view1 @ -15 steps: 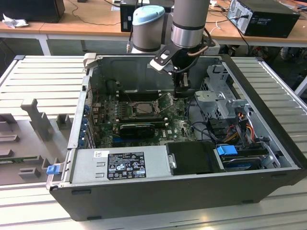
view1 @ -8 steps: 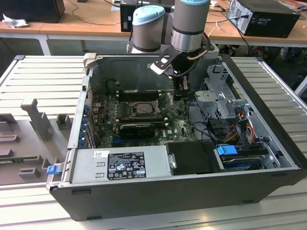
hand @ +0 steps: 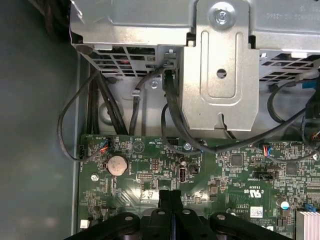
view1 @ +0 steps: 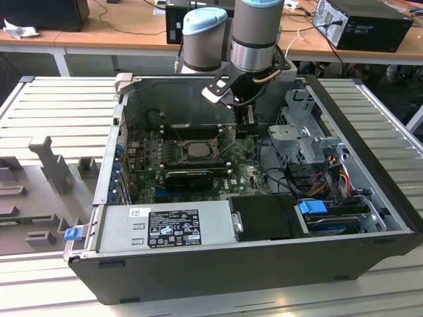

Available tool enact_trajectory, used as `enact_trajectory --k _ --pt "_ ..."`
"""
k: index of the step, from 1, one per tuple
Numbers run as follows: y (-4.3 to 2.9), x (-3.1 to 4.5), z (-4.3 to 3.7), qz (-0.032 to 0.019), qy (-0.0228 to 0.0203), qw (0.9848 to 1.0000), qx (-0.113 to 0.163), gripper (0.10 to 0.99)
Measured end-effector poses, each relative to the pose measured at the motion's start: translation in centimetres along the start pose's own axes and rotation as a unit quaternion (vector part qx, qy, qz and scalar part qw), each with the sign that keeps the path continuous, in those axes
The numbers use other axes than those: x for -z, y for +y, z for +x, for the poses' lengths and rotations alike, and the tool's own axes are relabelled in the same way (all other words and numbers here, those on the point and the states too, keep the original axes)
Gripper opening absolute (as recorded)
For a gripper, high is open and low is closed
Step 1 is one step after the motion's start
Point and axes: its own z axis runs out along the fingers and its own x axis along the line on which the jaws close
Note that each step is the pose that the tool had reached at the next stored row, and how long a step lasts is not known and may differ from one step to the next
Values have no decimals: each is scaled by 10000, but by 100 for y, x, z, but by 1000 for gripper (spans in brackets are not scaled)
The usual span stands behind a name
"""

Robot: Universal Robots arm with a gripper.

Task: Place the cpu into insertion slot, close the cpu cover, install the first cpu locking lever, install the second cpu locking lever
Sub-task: 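Close the cpu cover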

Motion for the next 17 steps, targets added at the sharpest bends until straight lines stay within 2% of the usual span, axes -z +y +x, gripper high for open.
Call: enact_trajectory --k 17 --pt "-144 6 3 0 0 10000 0 106"
